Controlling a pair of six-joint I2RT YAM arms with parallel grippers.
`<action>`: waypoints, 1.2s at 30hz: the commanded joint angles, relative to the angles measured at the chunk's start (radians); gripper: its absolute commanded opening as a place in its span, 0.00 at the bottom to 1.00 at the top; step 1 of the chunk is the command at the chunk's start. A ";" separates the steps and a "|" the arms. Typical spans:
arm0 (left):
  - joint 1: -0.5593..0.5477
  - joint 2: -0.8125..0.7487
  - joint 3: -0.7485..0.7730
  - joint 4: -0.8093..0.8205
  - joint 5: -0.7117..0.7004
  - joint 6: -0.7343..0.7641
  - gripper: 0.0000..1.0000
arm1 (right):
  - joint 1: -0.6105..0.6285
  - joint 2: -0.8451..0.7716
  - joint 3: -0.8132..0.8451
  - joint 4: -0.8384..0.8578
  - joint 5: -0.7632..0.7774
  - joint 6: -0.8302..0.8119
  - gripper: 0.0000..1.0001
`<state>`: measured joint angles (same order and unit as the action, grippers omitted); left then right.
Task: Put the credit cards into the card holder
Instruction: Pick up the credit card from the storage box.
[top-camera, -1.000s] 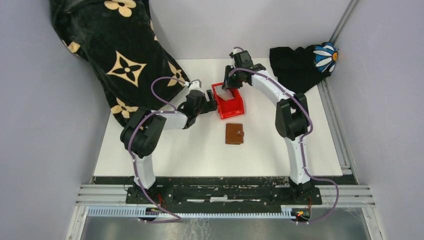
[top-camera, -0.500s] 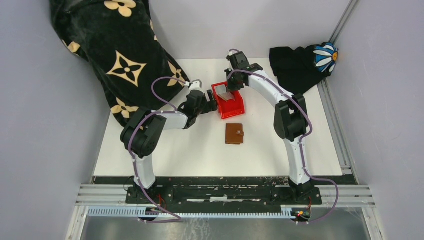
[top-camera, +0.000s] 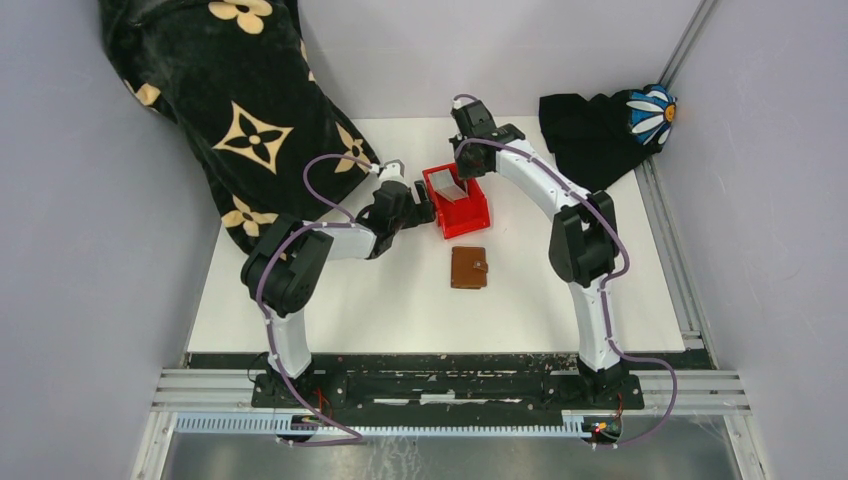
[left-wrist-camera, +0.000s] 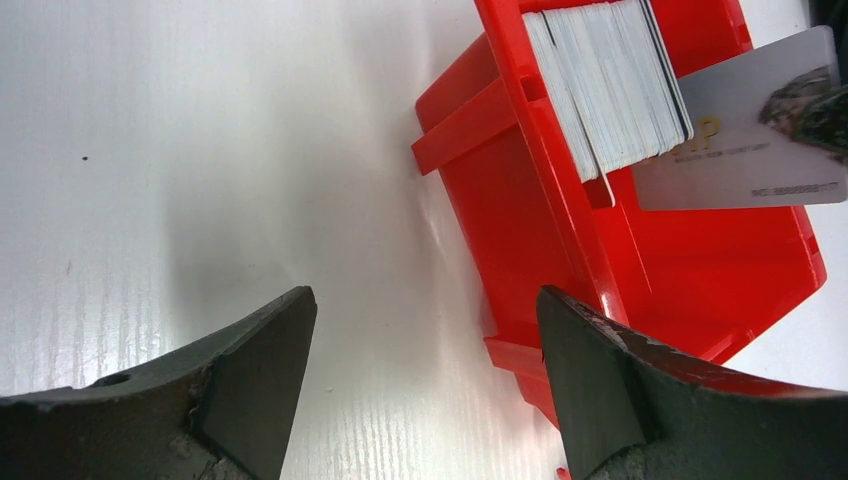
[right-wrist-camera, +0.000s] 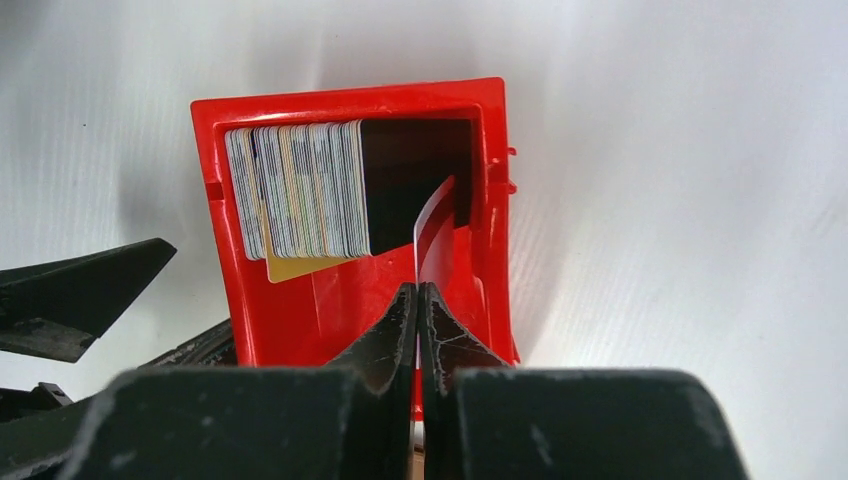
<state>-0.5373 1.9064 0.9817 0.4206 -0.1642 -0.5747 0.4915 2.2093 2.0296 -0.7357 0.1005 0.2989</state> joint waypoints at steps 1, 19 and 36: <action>-0.007 -0.058 -0.017 0.029 -0.055 0.023 0.88 | 0.023 -0.105 0.009 0.006 0.081 -0.041 0.01; -0.013 -0.417 -0.234 0.040 -0.032 0.005 0.93 | 0.093 -0.518 -0.379 0.050 0.044 -0.024 0.01; -0.208 -0.694 -0.481 0.259 0.584 0.138 0.93 | 0.138 -1.137 -0.993 0.141 -0.374 0.156 0.01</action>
<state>-0.7280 1.2472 0.5194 0.6071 0.2855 -0.5030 0.6170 1.1297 1.0954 -0.6441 -0.1669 0.3988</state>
